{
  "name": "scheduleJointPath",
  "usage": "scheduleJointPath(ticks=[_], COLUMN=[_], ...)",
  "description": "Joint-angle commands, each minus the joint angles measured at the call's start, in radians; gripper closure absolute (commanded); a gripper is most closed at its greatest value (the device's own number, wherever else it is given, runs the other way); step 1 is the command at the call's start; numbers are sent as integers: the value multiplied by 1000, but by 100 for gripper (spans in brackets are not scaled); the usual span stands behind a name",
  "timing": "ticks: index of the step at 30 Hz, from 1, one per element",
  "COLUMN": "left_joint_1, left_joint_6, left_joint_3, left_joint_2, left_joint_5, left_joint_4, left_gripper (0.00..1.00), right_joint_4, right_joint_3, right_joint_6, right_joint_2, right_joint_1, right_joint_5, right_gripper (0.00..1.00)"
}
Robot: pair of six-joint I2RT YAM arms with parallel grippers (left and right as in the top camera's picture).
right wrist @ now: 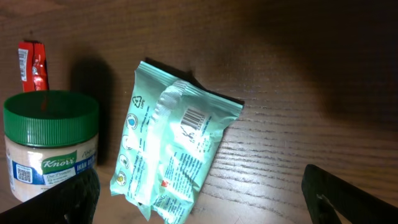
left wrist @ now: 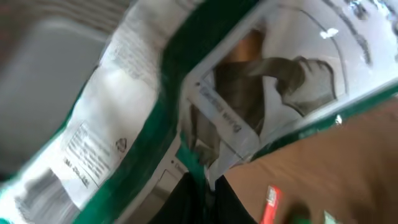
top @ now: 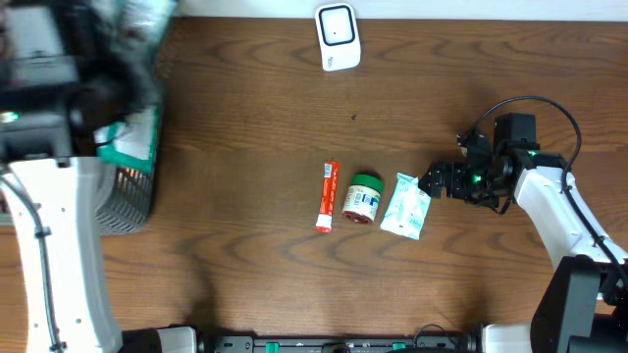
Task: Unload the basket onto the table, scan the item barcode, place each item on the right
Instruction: 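Grasp the green glove packet with the left gripper and lift it out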
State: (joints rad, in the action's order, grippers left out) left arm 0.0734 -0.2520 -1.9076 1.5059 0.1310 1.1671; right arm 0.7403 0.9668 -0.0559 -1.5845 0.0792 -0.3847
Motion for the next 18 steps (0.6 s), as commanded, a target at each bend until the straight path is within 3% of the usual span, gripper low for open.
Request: scheduleJointPath(ticks=[1,6,11,18], left_joint_1=[-175,-339,-420,-476], left_joint_6=[-32,-108,-200,-222], left_joint_3=[89,268,423,466], left_joint_2=[21,70,144,298], left_joint_5=[15,-8,-15,-16], left_joint_4=[-6,-117,-250,-285], left_gripper=[89,90,90,90], right_joint_4=[1,1,1,1], right_joint_3=[-5,-5,-5,-5], right_joint_6=[1,1,1,1], right_joint_2=[8,8,8,8], right_joint_1=[-9,-9,-9,-9], right_joint_5=[0,0,0,-1], right_gripper=[1,1,1,1])
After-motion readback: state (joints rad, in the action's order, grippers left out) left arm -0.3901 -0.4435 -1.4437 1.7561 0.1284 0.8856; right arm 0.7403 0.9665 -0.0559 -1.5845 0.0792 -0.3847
